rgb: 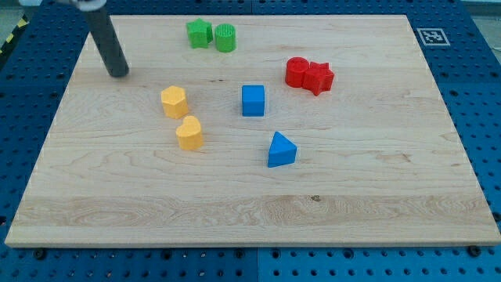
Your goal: Move the green star diagonal to the green circle
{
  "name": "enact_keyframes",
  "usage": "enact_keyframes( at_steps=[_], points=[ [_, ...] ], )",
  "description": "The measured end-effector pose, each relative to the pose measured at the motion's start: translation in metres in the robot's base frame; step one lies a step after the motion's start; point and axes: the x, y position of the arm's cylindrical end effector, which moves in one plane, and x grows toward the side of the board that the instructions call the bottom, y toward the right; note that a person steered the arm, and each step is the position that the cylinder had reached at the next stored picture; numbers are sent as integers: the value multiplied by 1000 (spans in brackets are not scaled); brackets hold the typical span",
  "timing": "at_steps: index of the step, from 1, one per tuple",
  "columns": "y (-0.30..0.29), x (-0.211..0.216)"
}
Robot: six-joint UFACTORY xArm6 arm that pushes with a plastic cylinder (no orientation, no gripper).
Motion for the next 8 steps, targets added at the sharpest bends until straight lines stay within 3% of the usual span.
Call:
enact_keyframes(
  at_steps=[1, 2, 3, 4, 5, 8],
  points=[
    [0, -79],
    [26, -126],
    [66, -126],
    [151, -124],
    [173, -114],
    [154, -107]
  ],
)
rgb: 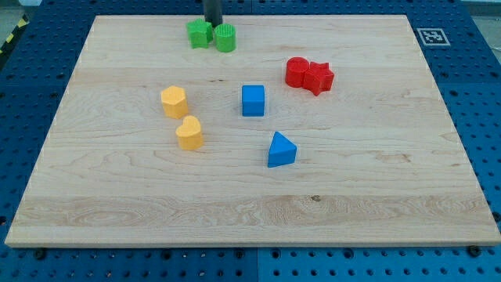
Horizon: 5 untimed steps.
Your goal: Move the green star diagonal to the green circle
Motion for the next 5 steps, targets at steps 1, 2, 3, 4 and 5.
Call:
enact_keyframes(
  at_steps=[1, 2, 3, 4, 5],
  points=[
    [0, 13],
    [0, 33],
    [0, 54],
    [0, 52],
    [0, 33]
  ],
)
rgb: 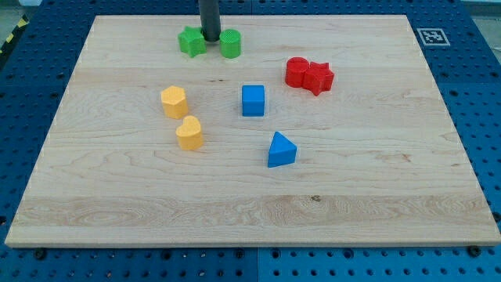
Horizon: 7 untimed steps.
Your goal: Move the green star diagonal to the green circle
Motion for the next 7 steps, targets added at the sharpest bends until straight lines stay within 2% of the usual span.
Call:
enact_keyframes(
  at_steps=[1, 3, 5, 7],
  points=[
    [-10, -5],
    [-55, 23],
    [-47, 59],
    [-47, 69]
  ],
)
